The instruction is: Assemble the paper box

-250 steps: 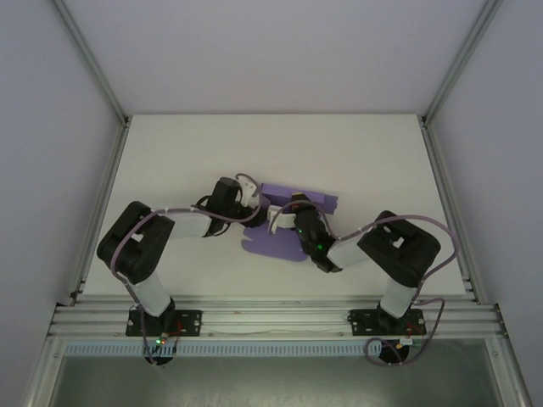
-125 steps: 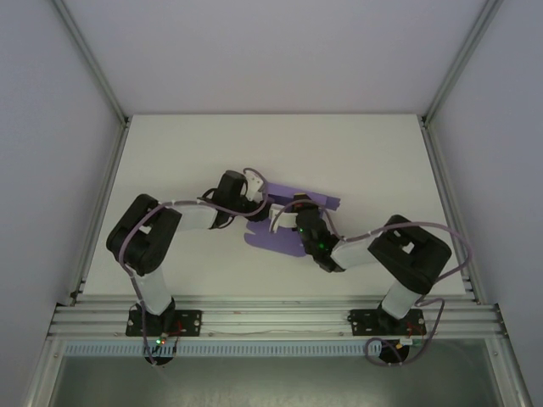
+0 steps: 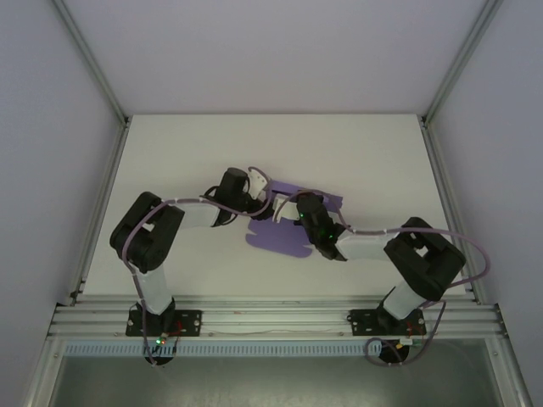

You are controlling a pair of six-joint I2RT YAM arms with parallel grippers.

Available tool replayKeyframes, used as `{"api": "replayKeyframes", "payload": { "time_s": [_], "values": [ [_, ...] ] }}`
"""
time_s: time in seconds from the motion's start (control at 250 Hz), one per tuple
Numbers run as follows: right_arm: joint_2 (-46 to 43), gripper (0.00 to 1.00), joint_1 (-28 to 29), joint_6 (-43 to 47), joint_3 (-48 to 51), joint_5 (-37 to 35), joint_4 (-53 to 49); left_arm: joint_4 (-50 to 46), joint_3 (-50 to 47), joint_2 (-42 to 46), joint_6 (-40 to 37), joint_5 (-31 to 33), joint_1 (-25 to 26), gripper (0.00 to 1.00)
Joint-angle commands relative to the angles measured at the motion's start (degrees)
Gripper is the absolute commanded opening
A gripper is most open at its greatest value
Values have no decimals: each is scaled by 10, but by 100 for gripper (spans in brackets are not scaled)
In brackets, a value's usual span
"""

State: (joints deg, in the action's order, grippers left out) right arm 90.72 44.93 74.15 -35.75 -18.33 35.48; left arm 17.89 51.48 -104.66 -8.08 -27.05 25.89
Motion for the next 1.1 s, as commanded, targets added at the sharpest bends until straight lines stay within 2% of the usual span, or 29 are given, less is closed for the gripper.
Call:
{"api": "replayKeyframes", "payload": {
  "time_s": [0.0, 0.084, 0.152, 0.312, 0.496, 0.588, 0.891, 0.939, 1.099],
  "values": [
    [25, 0, 13, -26, 3, 92, -82, 73, 47, -13, -9, -36, 12, 73],
    [23, 0, 13, -22, 1, 90, -85, 71, 56, -23, -10, -26, 12, 67],
    [19, 0, 13, -22, 0, 94, -94, 74, 63, -29, -5, -22, 12, 67],
    [26, 0, 13, -27, -7, 100, -106, 97, 75, -38, 10, -63, 12, 67],
    [36, 0, 13, -30, -16, 103, -112, 87, 102, -59, 14, -67, 12, 49],
    [40, 0, 13, -32, -20, 102, -117, 98, 106, -63, 27, -53, 12, 36],
    [50, 0, 11, -41, -30, 100, -122, 116, 129, -84, 105, 36, 19, 0],
    [51, 0, 11, -43, -30, 97, -117, 103, 136, -87, 113, 58, 21, 0],
    [52, 0, 10, -60, -30, 93, -115, 61, 155, -93, 173, 189, 48, 0]
  ]
}}
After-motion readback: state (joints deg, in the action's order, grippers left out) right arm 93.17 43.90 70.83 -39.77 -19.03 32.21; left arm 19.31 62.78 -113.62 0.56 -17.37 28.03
